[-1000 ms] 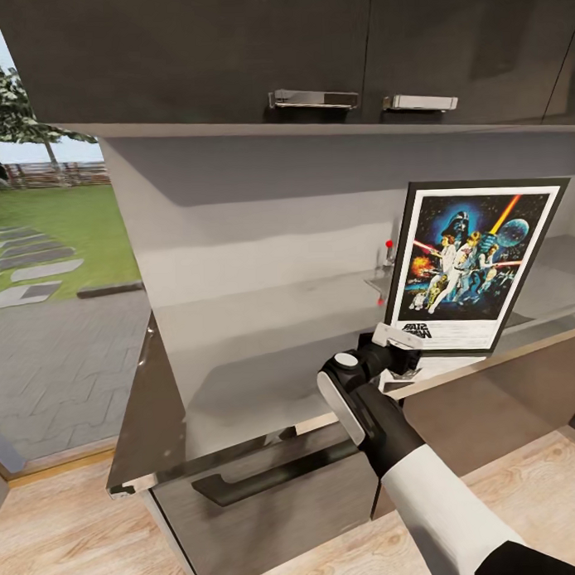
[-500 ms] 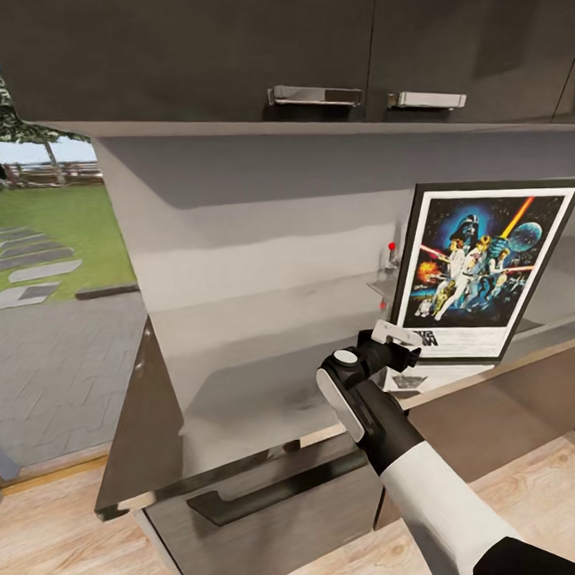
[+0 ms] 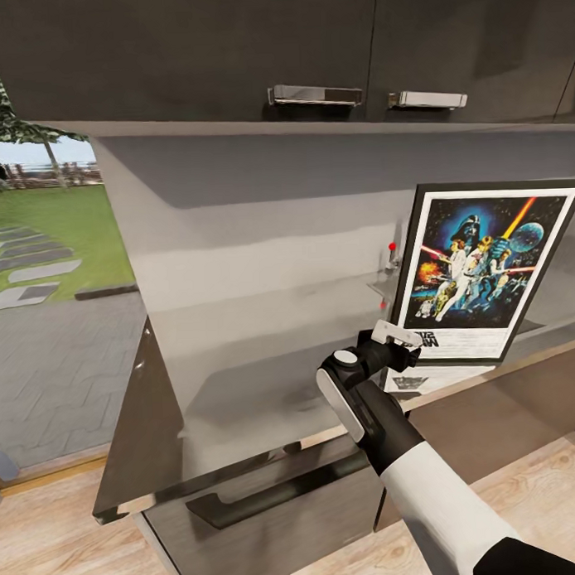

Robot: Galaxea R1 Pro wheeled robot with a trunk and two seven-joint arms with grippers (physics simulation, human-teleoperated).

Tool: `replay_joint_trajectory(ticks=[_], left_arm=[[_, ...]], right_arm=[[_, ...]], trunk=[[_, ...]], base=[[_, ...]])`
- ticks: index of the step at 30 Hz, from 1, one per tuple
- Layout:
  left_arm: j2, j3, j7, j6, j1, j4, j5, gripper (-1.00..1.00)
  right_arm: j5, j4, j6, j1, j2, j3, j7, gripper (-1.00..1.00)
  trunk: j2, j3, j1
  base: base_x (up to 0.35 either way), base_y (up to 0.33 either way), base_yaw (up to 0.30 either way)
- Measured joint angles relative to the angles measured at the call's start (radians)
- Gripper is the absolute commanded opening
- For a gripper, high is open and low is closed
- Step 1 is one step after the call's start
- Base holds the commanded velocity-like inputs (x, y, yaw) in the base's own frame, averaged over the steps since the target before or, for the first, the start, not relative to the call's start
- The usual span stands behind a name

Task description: Pick up the poster from the kitchen countertop and hang it on one of the wall nails in the kitchen.

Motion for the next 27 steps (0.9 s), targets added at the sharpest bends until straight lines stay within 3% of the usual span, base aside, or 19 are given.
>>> replay_joint_trajectory(ticks=[9,27], left_arm=[[-0.003,0.002,-0.001,-0.004,0.0,-0.005,0.0,1.0],[0.002,0.002,-0.001,-0.003,0.0,-0.002,0.001,1.0]], right_arm=[[0.0,-0.044,-0.003,0.002,0.0,0.005,-0.012,1.0],[0.0,-0.032,-0.004,0.0,0.0,0.005,-0.007,1.0]], trunk=[[0.0,0.0,0.0],[0.0,0.0,0.0]], base=[[0.0,0.0,0.0],[0.0,0.019,0.0]])
